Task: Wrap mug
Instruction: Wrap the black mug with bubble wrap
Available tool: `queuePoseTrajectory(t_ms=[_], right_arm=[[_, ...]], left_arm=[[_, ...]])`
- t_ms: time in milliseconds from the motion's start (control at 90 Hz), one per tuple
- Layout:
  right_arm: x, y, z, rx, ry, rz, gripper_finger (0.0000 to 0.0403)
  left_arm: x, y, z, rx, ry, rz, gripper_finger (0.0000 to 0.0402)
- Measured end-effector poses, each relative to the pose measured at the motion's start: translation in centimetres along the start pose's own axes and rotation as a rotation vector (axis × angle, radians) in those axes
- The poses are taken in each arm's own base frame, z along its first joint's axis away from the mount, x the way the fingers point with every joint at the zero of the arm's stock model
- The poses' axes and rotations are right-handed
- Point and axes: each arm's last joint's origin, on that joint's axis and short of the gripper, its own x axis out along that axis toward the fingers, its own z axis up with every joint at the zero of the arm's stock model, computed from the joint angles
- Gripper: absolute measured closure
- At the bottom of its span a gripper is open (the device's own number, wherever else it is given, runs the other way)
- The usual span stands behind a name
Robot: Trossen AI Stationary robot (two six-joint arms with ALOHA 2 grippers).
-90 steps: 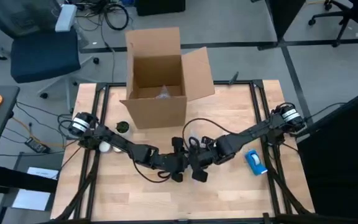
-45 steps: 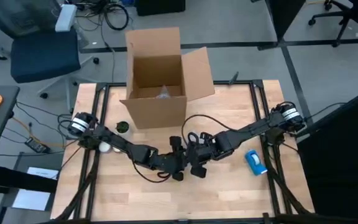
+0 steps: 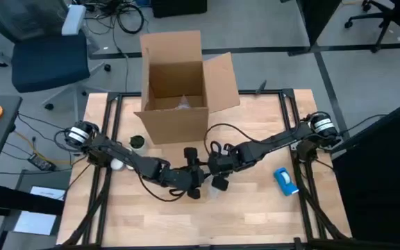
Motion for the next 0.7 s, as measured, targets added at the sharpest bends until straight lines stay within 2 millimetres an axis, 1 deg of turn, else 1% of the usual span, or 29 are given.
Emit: queuePoseTrajectory(t_ms=[67, 233, 378, 444, 522, 700], right_arm=[[0.4, -0.2, -0.1, 0.007, 0.011, 0.024, 0.0403], [0.7, -0.4, 0.1, -0.007, 0.004, 0.065, 0.0403], [0.5, -0.1, 0.5, -0.035, -0.006, 0.101, 0.0403], [0.1, 0.0, 0.9, -0.051, -0.024, 0.092, 0.0403], [-0.7, 0.2, 1.5, -0.055, -0.044, 0.100, 0.0403], [-2.8, 0.4, 2.1, -0.056, 0.000, 0.066, 0.0403]], left_arm=[[0.1, -0.1, -0.3, 0.014, 0.024, -0.019, 0.0229], [1.8, -0.4, -1.6, 0.013, 0.081, -0.026, 0.0229], [2.2, -0.4, -1.3, -0.005, 0.038, -0.016, 0.0229], [2.4, -0.2, -1.2, 0.026, 0.032, -0.018, 0.0229], [2.8, 0.4, -1.1, 0.024, 0.017, 0.001, 0.0229], [3.4, 1.4, -1.1, -0.007, 0.004, -0.009, 0.0229]])
